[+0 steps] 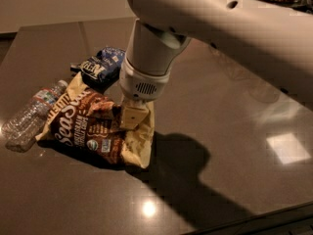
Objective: Move brown chip bag near water bottle
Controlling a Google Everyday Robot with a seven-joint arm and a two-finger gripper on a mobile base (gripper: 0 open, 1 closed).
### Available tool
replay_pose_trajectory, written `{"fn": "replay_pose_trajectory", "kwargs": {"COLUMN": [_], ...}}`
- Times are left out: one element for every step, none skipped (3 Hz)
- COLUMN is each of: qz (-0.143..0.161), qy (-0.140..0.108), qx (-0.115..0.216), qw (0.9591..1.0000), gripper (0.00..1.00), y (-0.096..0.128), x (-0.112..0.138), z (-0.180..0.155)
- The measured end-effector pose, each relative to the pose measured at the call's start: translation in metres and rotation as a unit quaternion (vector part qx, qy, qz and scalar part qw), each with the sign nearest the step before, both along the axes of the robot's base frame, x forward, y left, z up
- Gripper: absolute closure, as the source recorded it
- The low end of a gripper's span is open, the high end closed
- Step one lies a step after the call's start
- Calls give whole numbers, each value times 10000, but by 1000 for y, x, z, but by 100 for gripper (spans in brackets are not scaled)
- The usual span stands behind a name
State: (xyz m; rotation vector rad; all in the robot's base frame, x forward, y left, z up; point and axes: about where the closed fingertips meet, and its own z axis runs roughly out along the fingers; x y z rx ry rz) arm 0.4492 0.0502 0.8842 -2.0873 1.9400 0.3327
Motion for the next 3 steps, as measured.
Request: {"fn": "replay_pose_trajectory", "kwargs": {"qz": [2, 3, 3], "qy": [-20, -45, -47], "qx": [0, 1, 1], "qw": [10000, 10000, 10000], "gripper": [17, 0, 0], "y": [0, 0, 0], "x": [-1, -2, -2], "z": [1, 3, 3]}}
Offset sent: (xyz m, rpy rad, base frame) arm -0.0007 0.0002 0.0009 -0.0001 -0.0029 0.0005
